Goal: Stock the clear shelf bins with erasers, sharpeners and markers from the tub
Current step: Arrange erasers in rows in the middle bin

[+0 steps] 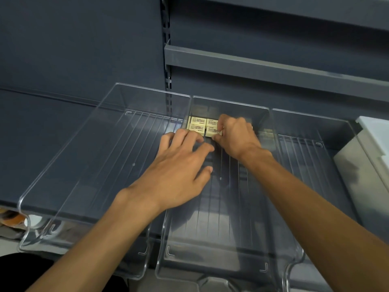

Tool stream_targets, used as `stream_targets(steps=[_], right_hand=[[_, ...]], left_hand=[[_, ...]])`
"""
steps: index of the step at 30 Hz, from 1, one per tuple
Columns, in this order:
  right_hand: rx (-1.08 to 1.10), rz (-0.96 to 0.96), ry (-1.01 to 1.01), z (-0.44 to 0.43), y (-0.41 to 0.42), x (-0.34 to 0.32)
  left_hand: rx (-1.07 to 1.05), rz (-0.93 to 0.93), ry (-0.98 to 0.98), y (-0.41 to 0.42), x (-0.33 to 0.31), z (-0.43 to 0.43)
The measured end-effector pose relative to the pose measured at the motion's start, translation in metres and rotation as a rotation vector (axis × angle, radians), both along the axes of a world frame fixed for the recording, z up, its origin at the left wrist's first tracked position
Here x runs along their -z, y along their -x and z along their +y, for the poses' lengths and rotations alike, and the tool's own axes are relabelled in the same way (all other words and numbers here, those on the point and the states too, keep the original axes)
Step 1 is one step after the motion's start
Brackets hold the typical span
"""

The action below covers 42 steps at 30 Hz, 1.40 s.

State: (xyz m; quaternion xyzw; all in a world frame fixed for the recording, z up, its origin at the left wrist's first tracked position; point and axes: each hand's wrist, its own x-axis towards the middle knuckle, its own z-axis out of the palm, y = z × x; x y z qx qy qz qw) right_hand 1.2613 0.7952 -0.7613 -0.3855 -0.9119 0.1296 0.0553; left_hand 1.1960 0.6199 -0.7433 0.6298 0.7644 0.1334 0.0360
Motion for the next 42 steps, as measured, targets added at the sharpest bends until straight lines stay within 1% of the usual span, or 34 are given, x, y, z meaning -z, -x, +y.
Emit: stream_targets(steps=[2,5,7,8,10,13,16,19,22,23,31,35,37,40,42], right_hand=[[0.029,0.031,0.055,-0.001,0.003,0.001],[0.143,0.137,0.235,0.0,0.003,-0.002],[0.145,0.132,0.284,-0.003,-0.004,-0.008],[0.131,0.114,0.273,-0.007,-0.011,-0.012],[0.103,0.125,0.179,-0.016,-0.03,-0.02],[0.103,0.2,0.014,-0.029,-0.066,-0.032],[0.132,0.288,-0.074,-0.036,-0.108,-0.05],[0.173,0.319,-0.045,-0.037,-0.151,-0.069],[0.242,0.331,-0.018,-0.033,-0.192,-0.089],[0.27,0.342,-0.014,-0.032,-0.206,-0.095],[0.463,0.42,0.057,-0.036,-0.318,-0.128],[0.507,0.422,0.064,-0.032,-0.362,-0.129],[0.514,0.406,0.051,-0.025,-0.377,-0.125],[0.515,0.351,0.021,-0.008,-0.385,-0.115],[0.521,0.322,0.031,0.007,-0.383,-0.107]], left_hand=[[-0.004,-0.004,0.0,-0.001,0.0,0.001],[-0.017,0.001,-0.023,-0.002,0.001,0.003],[-0.02,0.018,-0.039,-0.006,0.0,0.007],[-0.015,0.012,-0.043,-0.008,-0.001,0.009],[-0.001,-0.023,-0.044,-0.012,-0.005,0.013],[-0.002,-0.064,-0.061,-0.018,-0.017,0.019],[-0.008,-0.114,-0.052,-0.025,-0.03,0.026],[0.008,-0.162,-0.064,-0.037,-0.04,0.037],[0.042,-0.361,-0.105,-0.067,-0.055,0.047],[0.064,-0.387,-0.119,-0.08,-0.061,0.051],[0.239,-0.368,-0.176,-0.179,-0.094,0.089],[0.331,-0.341,-0.139,-0.217,-0.099,0.105],[0.322,-0.332,-0.143,-0.233,-0.097,0.115],[0.243,-0.344,-0.174,-0.258,-0.091,0.132],[0.231,-0.305,-0.153,-0.272,-0.085,0.146]])
